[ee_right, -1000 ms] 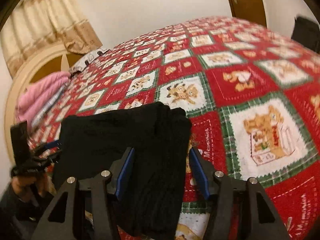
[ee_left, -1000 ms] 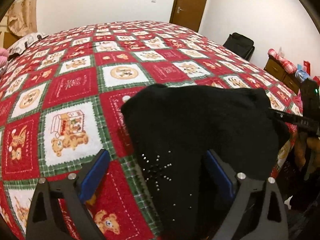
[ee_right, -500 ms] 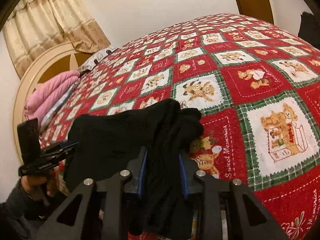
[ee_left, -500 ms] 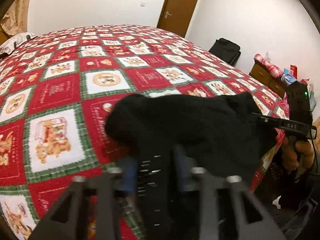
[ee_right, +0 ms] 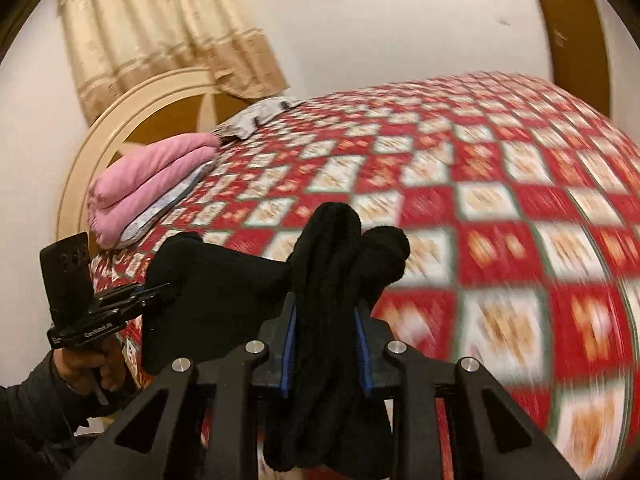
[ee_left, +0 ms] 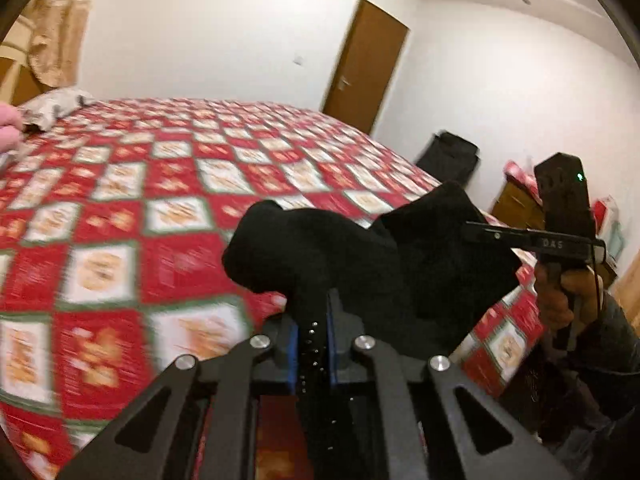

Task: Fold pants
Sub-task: 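Lower the pants bundle onto the quilt and open both tools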

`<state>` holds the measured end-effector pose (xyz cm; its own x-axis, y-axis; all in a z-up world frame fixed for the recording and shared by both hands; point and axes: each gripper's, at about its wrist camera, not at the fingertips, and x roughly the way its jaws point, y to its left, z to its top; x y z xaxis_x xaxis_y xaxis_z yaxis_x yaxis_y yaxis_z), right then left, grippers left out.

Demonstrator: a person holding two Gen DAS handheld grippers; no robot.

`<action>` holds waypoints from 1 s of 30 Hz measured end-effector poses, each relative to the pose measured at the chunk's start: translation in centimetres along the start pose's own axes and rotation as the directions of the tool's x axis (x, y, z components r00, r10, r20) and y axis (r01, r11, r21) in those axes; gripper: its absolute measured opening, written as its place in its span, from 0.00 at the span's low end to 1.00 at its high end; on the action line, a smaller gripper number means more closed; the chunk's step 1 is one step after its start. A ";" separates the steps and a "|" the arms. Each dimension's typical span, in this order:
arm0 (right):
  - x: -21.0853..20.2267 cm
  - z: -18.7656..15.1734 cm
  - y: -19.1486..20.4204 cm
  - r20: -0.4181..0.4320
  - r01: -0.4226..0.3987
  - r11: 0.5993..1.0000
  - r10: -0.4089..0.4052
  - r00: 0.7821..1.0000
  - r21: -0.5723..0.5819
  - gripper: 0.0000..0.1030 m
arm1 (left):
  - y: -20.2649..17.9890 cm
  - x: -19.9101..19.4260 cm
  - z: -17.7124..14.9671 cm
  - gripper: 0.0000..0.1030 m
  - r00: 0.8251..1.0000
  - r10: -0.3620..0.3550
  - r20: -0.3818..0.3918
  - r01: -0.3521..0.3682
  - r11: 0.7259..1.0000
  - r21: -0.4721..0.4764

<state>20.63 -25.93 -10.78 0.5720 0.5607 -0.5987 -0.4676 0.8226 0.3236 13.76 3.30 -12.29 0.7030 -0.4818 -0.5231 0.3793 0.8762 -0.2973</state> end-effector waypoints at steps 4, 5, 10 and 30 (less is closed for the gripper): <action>5.8 5.4 2.4 -0.035 -0.098 0.994 0.096 0.995 -0.041 0.25 | 4.9 -2.5 1.6 0.11 0.991 0.128 0.040 -0.127 0.991 -0.028; 7.4 6.6 3.0 -0.048 -0.121 0.992 0.119 0.992 -0.047 0.25 | 6.5 -3.0 1.9 0.11 0.983 0.177 0.042 -0.175 0.984 -0.033; 17.1 11.0 6.4 -0.135 -0.180 0.979 0.167 0.977 -0.091 0.25 | 13.2 -3.0 2.0 0.11 0.952 0.305 0.001 -0.303 0.947 -0.109; 26.8 9.3 4.3 -0.280 -0.175 0.985 0.167 0.945 -0.003 0.45 | 17.2 0.6 -1.6 0.56 0.858 0.498 -0.126 -0.507 0.861 -0.043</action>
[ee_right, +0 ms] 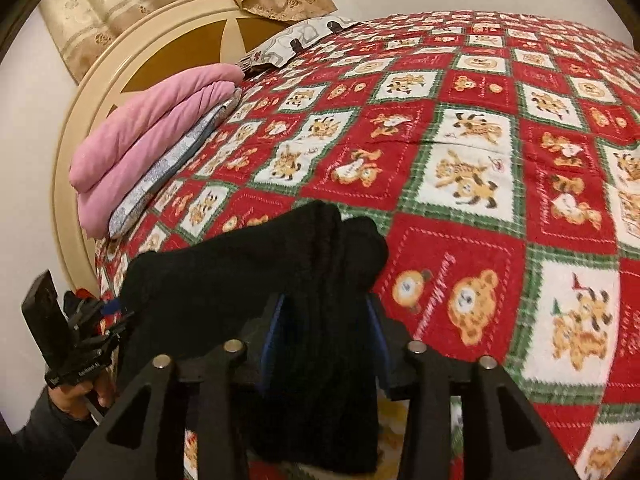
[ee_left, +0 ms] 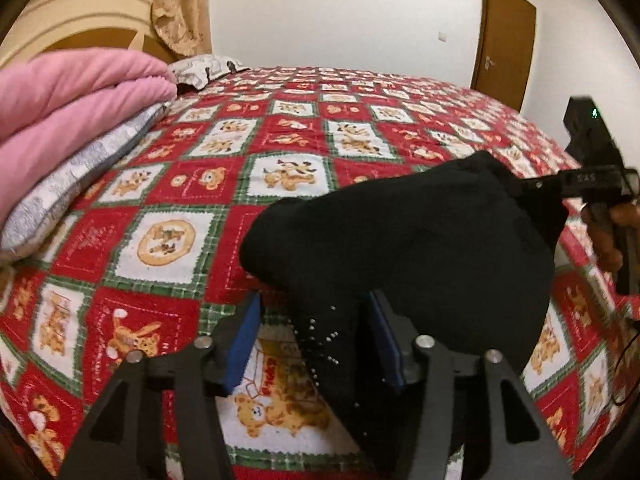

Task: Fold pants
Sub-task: 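Lower the pants bundle onto the quilt and open both tools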

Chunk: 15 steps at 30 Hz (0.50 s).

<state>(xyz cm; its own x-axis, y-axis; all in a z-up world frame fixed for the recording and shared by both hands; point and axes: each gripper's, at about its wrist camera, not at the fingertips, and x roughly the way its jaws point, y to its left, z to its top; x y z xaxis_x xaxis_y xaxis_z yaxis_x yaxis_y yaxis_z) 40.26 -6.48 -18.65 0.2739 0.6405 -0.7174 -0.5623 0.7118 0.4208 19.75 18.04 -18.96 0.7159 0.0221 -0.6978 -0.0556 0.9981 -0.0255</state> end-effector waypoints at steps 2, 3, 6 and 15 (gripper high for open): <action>-0.9 -0.7 -0.1 -0.005 0.003 1.000 -0.003 1.000 0.002 0.49 | -0.3 -0.1 -0.2 0.56 1.000 0.006 0.000 -0.006 1.000 0.021; -1.4 -1.2 -0.1 0.000 -0.004 1.000 0.004 1.000 0.003 0.49 | -0.3 0.0 -0.3 0.56 1.000 0.005 0.000 -0.005 1.000 0.020; -2.2 -2.5 -0.5 0.000 0.003 1.000 -0.003 1.000 -0.007 0.52 | 0.0 0.1 -0.3 0.56 1.000 -0.009 -0.008 0.009 1.000 -0.009; -1.5 -3.7 -2.4 0.036 0.050 0.998 -0.051 0.998 0.050 0.69 | 0.5 0.4 -1.2 0.75 1.000 0.004 0.003 -0.004 0.998 -0.056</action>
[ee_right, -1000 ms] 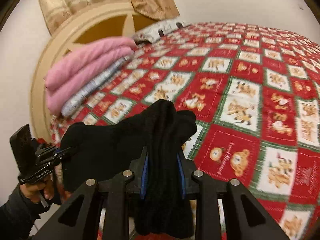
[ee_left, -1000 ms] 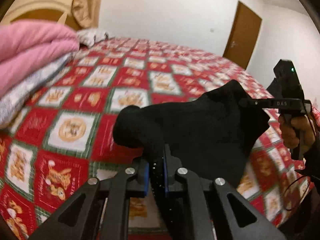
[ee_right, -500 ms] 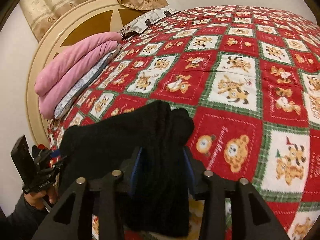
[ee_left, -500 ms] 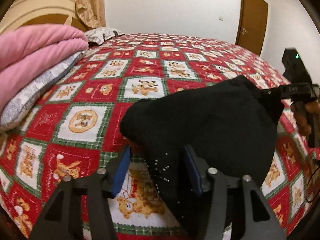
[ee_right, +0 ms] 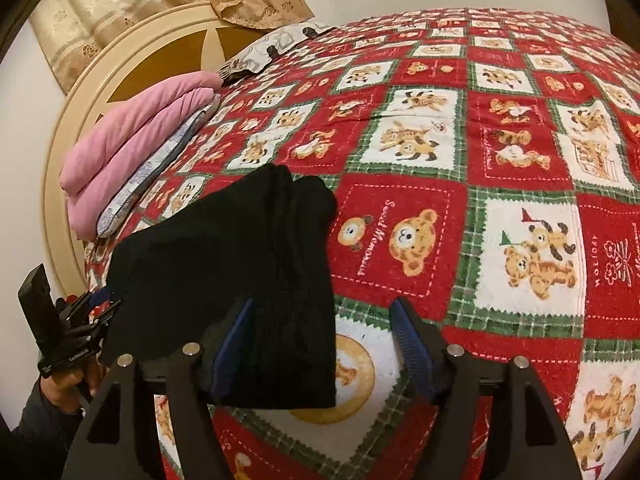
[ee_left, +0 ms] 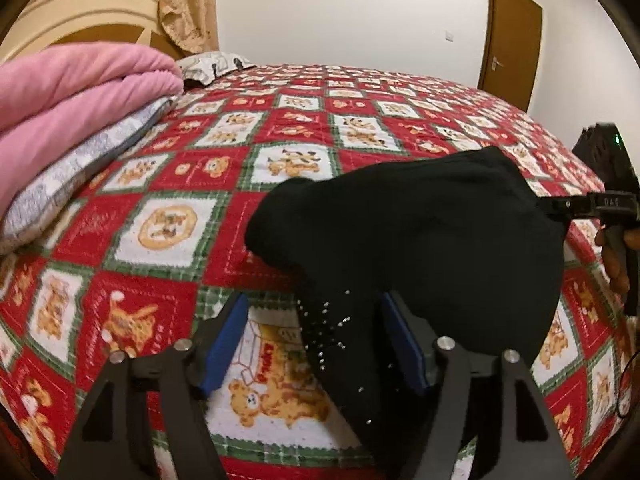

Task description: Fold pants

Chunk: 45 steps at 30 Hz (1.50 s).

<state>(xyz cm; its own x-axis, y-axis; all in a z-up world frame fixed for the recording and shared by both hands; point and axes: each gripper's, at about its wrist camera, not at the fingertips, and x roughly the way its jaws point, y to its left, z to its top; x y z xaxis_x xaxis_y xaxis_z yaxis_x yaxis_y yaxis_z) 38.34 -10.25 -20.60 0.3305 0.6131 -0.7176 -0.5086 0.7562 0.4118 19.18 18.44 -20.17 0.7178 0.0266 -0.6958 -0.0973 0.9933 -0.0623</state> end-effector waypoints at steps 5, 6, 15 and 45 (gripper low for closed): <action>-0.4 -0.1 0.3 0.009 0.035 0.999 -0.035 0.999 0.002 0.71 | 0.7 -0.1 -0.4 0.86 1.000 0.014 0.003 -0.014 0.999 -0.043; -0.7 -0.1 0.3 0.014 0.042 0.999 -0.042 0.999 0.009 0.71 | 0.7 -0.3 -0.4 0.86 1.000 0.012 -0.001 -0.012 0.999 -0.048; -6.9 -1.1 -0.2 0.118 0.148 0.980 -0.164 0.979 0.133 0.71 | -1.1 -4.9 -0.9 0.86 0.999 0.032 0.022 -0.033 0.999 0.036; -19.3 -14.9 16.0 0.387 0.273 0.957 -0.215 0.897 -0.101 0.71 | -6.4 -16.3 -2.0 0.95 0.959 -0.133 0.252 0.126 0.991 0.043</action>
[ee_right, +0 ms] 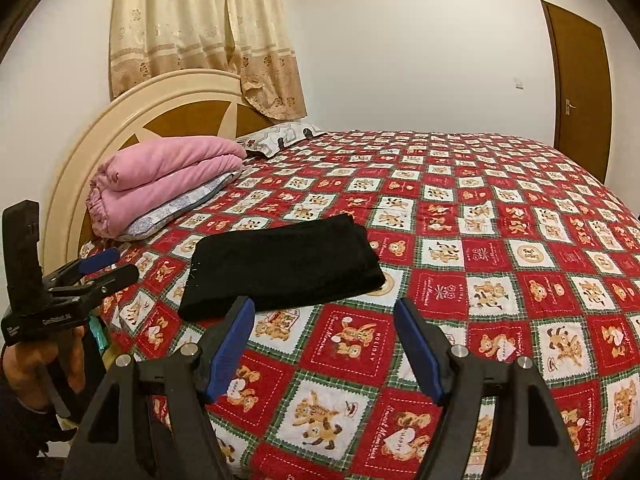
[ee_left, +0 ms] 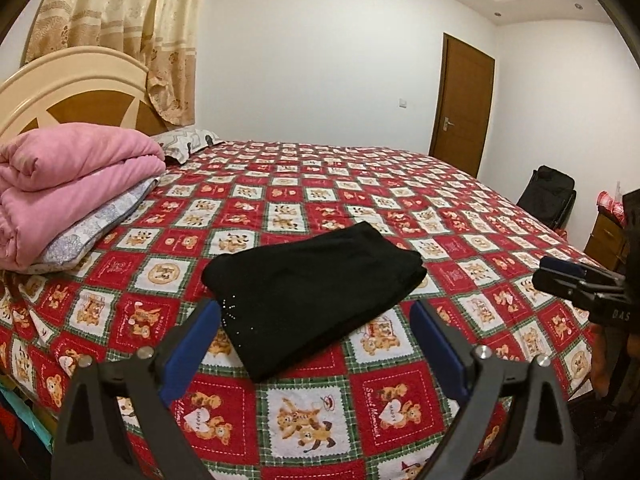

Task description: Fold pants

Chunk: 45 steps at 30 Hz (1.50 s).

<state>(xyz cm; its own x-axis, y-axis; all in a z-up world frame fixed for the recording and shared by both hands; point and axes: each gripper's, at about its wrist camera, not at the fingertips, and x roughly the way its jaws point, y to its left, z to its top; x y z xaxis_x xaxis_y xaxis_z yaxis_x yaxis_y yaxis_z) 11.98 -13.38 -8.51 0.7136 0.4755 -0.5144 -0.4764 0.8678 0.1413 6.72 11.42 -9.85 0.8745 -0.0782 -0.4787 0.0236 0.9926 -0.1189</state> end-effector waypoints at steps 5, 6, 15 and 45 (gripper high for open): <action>-0.6 -0.4 1.1 0.028 -0.005 0.999 0.006 1.000 -0.039 0.71 | 0.0 0.2 -0.3 0.95 1.000 -0.001 -0.009 0.001 1.000 -0.006; -0.7 -0.4 1.3 0.034 -0.003 0.999 0.005 0.999 -0.046 0.71 | 0.0 0.3 -0.4 0.95 1.000 0.001 -0.011 -0.001 1.000 -0.005; -0.8 -0.7 1.6 0.025 -0.007 0.998 0.008 1.000 -0.055 0.71 | 0.1 0.3 -0.5 0.95 1.000 0.005 -0.012 -0.005 1.000 -0.004; -0.8 -0.8 1.8 0.018 -0.013 0.998 0.014 1.000 -0.060 0.71 | 0.1 0.2 -0.5 0.96 1.000 0.006 -0.006 -0.006 1.000 0.000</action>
<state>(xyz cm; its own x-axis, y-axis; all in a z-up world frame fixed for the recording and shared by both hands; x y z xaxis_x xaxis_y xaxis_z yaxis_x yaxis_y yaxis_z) 10.12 -12.35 -8.51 0.7157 0.4905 -0.4972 -0.5160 0.8511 0.0968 6.63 11.42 -10.42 0.8719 -0.0726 -0.4842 0.0182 0.9931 -0.1161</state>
